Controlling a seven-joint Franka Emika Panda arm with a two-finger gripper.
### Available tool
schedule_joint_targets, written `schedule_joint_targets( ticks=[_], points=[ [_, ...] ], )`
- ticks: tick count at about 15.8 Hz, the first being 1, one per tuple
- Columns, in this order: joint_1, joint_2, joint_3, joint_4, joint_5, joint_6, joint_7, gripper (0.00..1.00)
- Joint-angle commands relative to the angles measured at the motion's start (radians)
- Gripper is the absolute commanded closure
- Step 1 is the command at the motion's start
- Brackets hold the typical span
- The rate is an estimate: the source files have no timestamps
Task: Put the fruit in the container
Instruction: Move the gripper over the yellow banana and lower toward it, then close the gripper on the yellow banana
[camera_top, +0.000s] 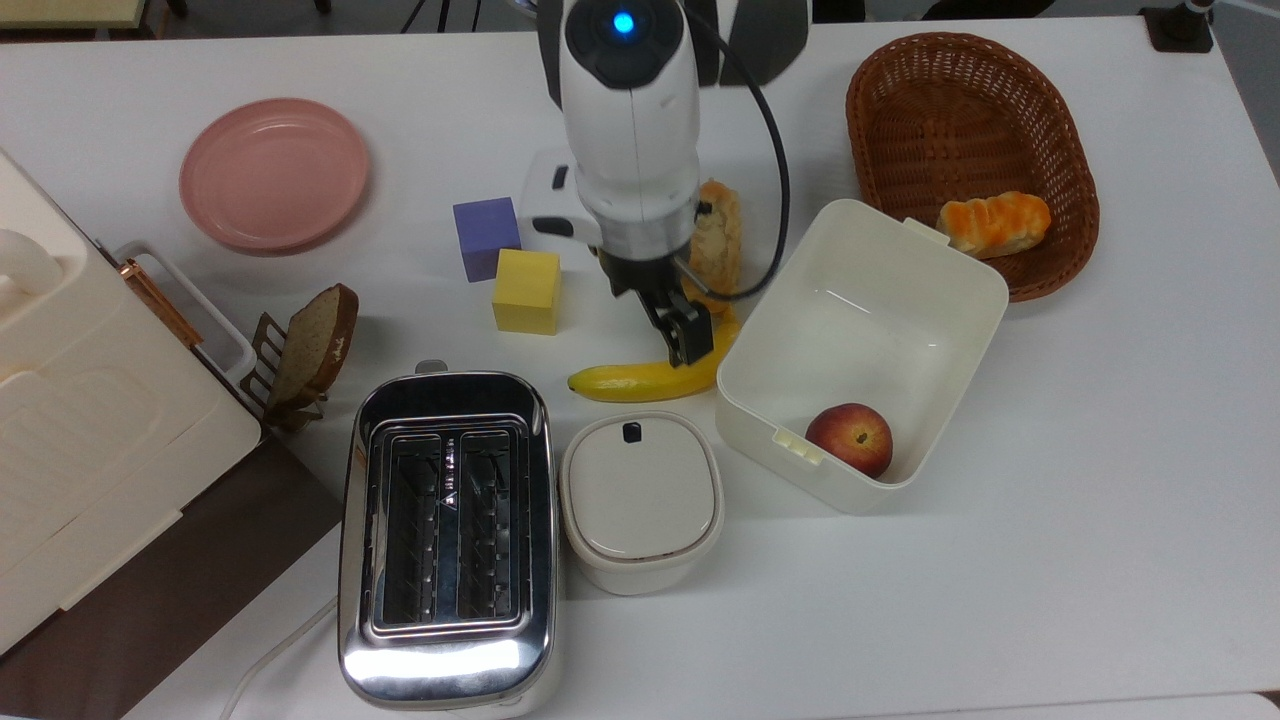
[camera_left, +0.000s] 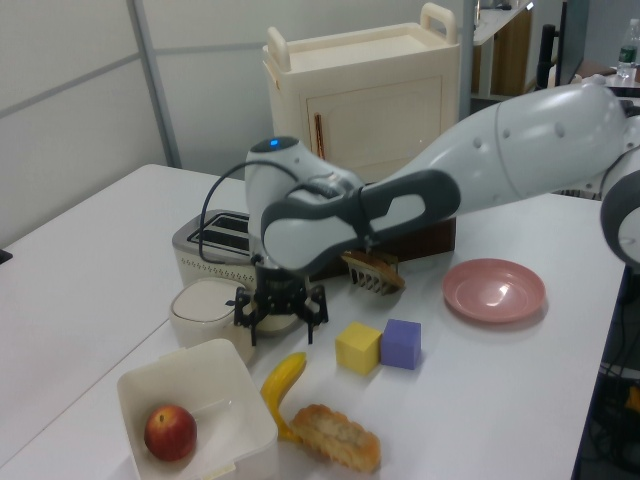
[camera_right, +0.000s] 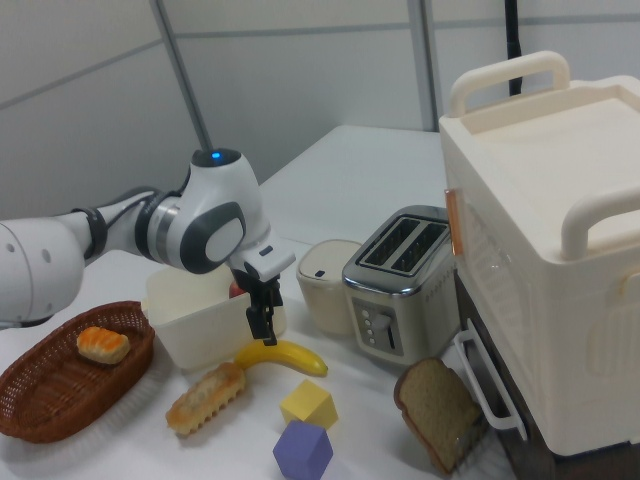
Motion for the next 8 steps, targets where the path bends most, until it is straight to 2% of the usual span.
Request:
schedule_joint_targets(
  ticks=[1,4,8],
  points=[
    [0.037,0.056,-0.007,0.002,0.008,0.066,0.052,0.0],
    [0.06,0.118,-0.009,0.015,0.008,0.093,0.054,0.0],
    [0.075,0.149,-0.012,0.015,-0.003,0.138,0.078,0.0]
  ],
)
